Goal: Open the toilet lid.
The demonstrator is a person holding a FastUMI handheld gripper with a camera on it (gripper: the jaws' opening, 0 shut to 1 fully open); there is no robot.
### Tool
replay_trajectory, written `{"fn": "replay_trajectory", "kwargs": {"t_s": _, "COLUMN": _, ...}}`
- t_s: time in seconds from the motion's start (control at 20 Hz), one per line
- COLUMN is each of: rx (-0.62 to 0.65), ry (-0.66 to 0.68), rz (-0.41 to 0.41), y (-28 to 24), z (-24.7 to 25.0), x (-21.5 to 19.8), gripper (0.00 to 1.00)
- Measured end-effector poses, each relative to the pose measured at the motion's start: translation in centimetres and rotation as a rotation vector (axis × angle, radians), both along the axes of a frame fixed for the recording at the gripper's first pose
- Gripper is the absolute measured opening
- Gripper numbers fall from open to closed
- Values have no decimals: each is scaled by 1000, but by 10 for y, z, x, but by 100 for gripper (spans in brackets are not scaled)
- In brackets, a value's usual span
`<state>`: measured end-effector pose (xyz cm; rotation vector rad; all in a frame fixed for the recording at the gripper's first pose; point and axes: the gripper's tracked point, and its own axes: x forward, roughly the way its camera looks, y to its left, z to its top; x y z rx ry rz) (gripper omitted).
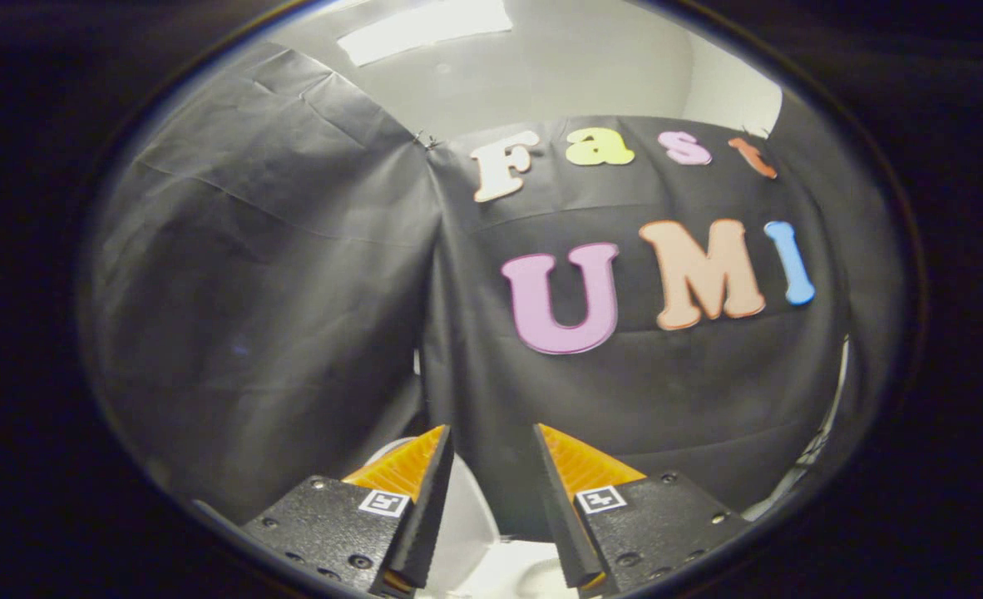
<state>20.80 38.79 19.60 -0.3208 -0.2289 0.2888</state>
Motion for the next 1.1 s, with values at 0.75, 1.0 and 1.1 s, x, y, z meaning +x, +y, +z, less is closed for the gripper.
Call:
{"fn": "replay_trajectory", "kwargs": {"t_s": 0.75, "rx": 38, "ry": -151, "rz": -362, "y": -259, "z": 45, "x": -73, "gripper": 59}}
{"fn": "replay_trajectory", "kwargs": {"t_s": 1.0, "rx": 56, "ry": -141, "rz": -382, "y": -290, "z": 12, "x": -101, "gripper": 59}}
{"fn": "replay_trajectory", "kwargs": {"t_s": 1.1, "rx": 51, "ry": -140, "rz": -411, "y": -302, "z": 0, "x": -109, "gripper": 59}}
